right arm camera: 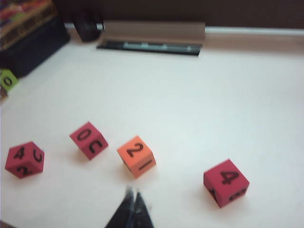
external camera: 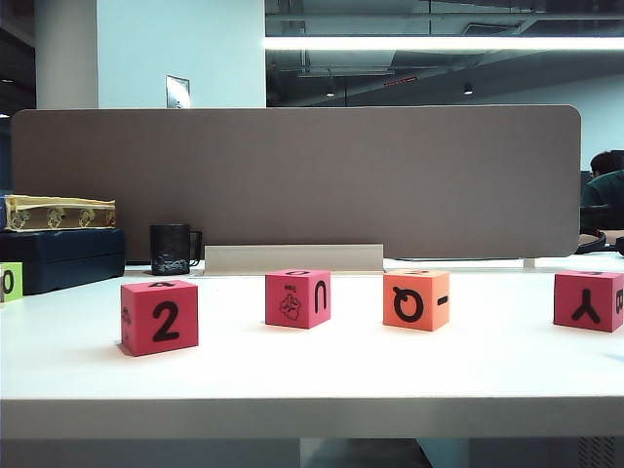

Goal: Select the appropriate blocks from the scattered letter blocks on the table and arrange them in a row to spell out "2024".

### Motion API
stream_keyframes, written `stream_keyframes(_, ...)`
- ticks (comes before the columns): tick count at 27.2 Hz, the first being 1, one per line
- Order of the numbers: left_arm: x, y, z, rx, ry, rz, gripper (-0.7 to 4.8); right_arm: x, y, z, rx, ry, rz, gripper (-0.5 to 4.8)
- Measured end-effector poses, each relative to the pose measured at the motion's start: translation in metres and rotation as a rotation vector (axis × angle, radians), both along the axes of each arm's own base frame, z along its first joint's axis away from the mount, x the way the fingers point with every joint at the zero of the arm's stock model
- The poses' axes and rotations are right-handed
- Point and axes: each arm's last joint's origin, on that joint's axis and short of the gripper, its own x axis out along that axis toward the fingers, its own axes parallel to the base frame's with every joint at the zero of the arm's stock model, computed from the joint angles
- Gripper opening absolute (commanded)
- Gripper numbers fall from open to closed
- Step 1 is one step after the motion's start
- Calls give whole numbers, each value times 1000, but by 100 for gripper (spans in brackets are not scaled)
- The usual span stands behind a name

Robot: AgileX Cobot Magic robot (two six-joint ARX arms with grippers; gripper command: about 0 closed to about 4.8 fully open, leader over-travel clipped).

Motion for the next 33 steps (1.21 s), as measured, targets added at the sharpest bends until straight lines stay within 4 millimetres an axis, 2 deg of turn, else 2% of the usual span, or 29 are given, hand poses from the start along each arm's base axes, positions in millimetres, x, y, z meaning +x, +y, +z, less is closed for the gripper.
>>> stream_keyframes(3,4,-4,3,19,43,-39,-6,15,1,11,-27,81,19,-3)
stream_keyframes(7,14,-16,5,65,75,-129,-6,38,13,23,-63,188,95,-3)
stream_keyframes(13,29,-30,13,117,123,-158,-6,53,33,25,-93,245,193,-3)
stream_keyframes(18,45,-44,22,180,137,-190,-6,58,48,19,-131,270,237,-3)
stream_keyframes(26,64,-51,17,229,193,-199,-6,61,75,9,-196,334,320,-3)
stream_keyframes(30,69,-52,14,244,207,-208,-6,70,86,-1,-253,368,303,-3)
stream_keyframes(33,73,-55,13,229,200,-232,-6,86,94,-16,-276,437,305,-3)
